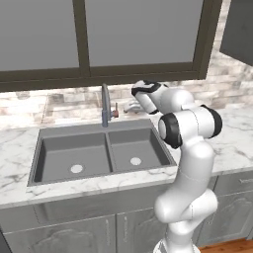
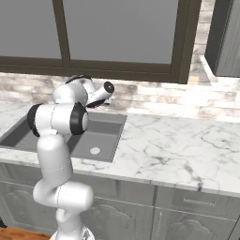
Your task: Turn on the sink faucet and place the jug under the water for a few seconds to fill it up.
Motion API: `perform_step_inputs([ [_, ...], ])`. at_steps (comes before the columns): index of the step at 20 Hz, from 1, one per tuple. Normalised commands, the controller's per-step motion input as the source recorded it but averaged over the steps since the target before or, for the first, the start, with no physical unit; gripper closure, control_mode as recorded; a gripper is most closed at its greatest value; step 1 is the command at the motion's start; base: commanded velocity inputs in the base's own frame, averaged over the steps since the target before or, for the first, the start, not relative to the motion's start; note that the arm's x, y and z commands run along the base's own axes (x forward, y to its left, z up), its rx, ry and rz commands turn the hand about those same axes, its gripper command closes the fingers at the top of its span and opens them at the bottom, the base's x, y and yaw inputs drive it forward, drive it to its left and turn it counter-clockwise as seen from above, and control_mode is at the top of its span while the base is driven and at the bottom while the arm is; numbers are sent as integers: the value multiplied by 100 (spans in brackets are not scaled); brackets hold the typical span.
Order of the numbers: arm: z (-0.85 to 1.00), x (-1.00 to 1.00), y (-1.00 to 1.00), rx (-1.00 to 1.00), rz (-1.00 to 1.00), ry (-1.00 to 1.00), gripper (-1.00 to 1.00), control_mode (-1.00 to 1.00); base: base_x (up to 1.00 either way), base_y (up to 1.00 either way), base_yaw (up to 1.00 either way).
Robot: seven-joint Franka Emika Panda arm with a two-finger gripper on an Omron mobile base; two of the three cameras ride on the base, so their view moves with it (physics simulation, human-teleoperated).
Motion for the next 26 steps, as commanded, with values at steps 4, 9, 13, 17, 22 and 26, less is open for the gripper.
perform_step_inputs([
  [4, 0, 22, 11, 0, -1, 0, -100, -100, 0, 0, 0],
  [9, 0, 20, 16, 0, -2, 0, -100, -100, 0, 0, 0],
  [13, -4, 25, 13, 0, -1, 0, -100, -100, 0, 0, 0],
  [17, -17, 26, 0, 0, 0, 0, -100, -100, 0, 0, 0],
  [22, -11, 33, 0, 0, -2, 0, -100, -100, 0, 0, 0],
  [26, -5, 45, 0, 0, -4, 0, -100, -100, 0, 0, 0],
])
